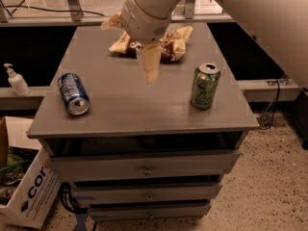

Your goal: Place pepsi can upright

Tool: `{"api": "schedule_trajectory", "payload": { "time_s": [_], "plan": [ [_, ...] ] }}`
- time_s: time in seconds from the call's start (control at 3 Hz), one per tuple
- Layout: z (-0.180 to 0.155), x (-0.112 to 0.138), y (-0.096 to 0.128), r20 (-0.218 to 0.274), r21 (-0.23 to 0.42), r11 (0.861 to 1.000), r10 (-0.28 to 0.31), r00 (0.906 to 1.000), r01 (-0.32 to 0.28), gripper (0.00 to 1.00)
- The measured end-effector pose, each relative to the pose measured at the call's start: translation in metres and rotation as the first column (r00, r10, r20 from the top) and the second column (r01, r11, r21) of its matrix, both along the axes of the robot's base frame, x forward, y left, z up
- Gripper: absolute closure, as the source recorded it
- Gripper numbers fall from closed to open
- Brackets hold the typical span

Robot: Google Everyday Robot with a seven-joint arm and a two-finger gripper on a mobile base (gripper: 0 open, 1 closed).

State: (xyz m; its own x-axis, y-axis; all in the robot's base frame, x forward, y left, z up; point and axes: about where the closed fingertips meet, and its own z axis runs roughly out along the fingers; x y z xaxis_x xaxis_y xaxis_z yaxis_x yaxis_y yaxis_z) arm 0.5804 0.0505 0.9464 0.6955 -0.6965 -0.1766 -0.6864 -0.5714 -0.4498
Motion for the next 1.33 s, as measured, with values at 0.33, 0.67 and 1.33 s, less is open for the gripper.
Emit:
{"api": "schedule_trajectory", "payload": {
  "time_s": [0.33, 0.67, 1.33],
  "plan": [
    [0.003, 0.016, 0.036, 0.098, -0.038, 0.991, 0.132, 0.9864, -0.128, 0.00],
    [-0.002, 0.022, 0.065, 0.217, -0.143, 0.968, 0.236, 0.9474, -0.208, 0.00],
    [0.000, 0.021, 0.069, 0.220, -0.140, 0.958, 0.276, 0.9355, -0.250, 0.00]
  ]
}}
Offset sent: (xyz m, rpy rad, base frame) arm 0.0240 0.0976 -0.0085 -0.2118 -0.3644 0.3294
